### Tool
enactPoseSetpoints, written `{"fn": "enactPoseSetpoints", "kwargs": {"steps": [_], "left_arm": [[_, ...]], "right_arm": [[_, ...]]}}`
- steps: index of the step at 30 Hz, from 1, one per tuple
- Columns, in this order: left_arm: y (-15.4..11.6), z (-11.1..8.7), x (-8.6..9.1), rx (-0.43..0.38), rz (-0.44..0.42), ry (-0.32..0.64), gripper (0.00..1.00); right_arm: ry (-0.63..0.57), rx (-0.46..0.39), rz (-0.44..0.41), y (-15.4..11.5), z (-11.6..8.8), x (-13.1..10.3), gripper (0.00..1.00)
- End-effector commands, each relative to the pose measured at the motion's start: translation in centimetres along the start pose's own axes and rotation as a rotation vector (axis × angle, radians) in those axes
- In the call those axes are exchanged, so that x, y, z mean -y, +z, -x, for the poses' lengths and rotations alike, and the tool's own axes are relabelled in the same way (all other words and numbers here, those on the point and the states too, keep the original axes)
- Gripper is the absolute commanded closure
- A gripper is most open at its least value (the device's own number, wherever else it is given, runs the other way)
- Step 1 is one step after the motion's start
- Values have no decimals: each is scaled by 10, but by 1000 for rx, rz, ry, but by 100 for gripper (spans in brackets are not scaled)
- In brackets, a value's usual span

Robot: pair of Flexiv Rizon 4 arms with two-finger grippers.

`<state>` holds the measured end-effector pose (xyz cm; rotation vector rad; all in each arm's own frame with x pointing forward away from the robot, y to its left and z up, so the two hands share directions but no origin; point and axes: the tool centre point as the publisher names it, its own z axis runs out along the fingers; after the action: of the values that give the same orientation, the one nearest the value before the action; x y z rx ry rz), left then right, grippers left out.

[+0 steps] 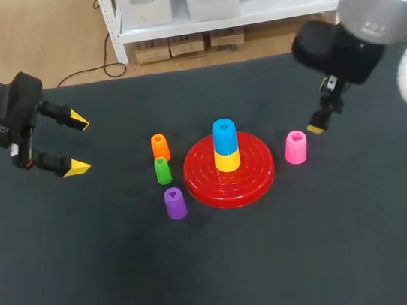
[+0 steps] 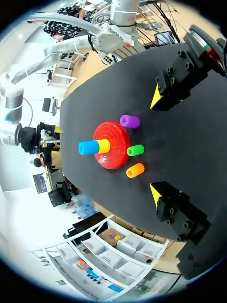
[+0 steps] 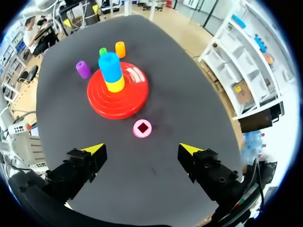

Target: Pick up and stack the cylinders on the red base in this order: pink,purple,orange,green

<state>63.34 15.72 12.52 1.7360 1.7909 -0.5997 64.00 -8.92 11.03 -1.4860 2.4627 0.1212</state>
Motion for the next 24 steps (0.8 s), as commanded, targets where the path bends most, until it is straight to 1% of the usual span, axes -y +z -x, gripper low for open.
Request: {"fn": "enactPoseSetpoints", "kwargs": {"steps": [1,6,12,19,24], "left_arm": [[0,-1,0,-1,1,1,0],[0,-1,0,-1,1,1,0],[0,-1,0,-1,1,1,0],[0,-1,0,-1,1,1,0],[0,-1,0,-1,1,1,0]], "right_arm": [[-2,-38,3,21,8,-6,0],[-1,-74,-11,37,4,-15,0],[-4,-91,14,50,-4,-23,0],[-7,-101,11,65,-4,-17,0],[-10,-106,4,72,1,-10,0]]}}
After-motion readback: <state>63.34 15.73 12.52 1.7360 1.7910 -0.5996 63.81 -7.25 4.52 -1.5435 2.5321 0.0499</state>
